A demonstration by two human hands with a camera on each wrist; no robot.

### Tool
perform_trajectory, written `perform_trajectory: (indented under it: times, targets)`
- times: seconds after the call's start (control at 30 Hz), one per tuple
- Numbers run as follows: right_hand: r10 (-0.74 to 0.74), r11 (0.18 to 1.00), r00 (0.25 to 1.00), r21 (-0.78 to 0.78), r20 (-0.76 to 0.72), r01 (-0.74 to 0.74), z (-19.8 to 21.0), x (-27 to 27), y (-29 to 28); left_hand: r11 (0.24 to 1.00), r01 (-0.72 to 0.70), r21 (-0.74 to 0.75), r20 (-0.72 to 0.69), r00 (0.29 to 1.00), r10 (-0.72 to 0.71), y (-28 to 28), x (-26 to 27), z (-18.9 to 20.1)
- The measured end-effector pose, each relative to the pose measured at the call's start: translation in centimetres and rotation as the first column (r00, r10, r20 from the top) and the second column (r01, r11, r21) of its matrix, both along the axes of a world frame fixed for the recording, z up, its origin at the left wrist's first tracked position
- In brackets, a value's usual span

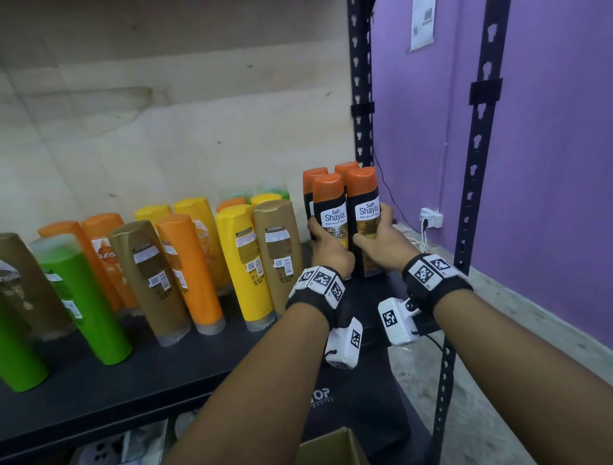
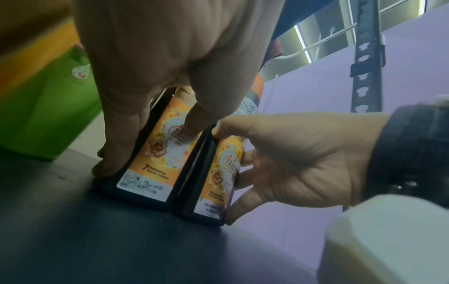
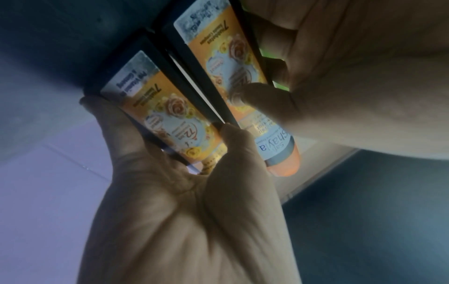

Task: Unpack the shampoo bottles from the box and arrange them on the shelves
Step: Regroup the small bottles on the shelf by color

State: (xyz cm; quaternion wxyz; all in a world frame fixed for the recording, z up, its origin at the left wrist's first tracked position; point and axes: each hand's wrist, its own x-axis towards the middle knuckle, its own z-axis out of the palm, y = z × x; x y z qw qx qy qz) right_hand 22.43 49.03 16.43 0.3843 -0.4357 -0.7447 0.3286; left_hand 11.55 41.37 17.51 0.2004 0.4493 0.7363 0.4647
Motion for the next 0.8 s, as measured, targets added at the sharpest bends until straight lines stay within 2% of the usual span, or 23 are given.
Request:
perform_trajectory:
  times: [0.4,0.8]
  targets:
    - [0.045,0.998,0.998,-0.035,-0.035,-0.047,0.4,-1.2,1.6,0.999,-0.042,0.013,0.032,0.999,0.042,1.9,-0.9,-0.5]
    - [0.040,0.998,0.994,-0.047,-0.101,-0.045,0.4,-1.7,1.7,1.000,-0.017,0.019,0.077,0.997,0.015,2.2,-1.0,-0.4]
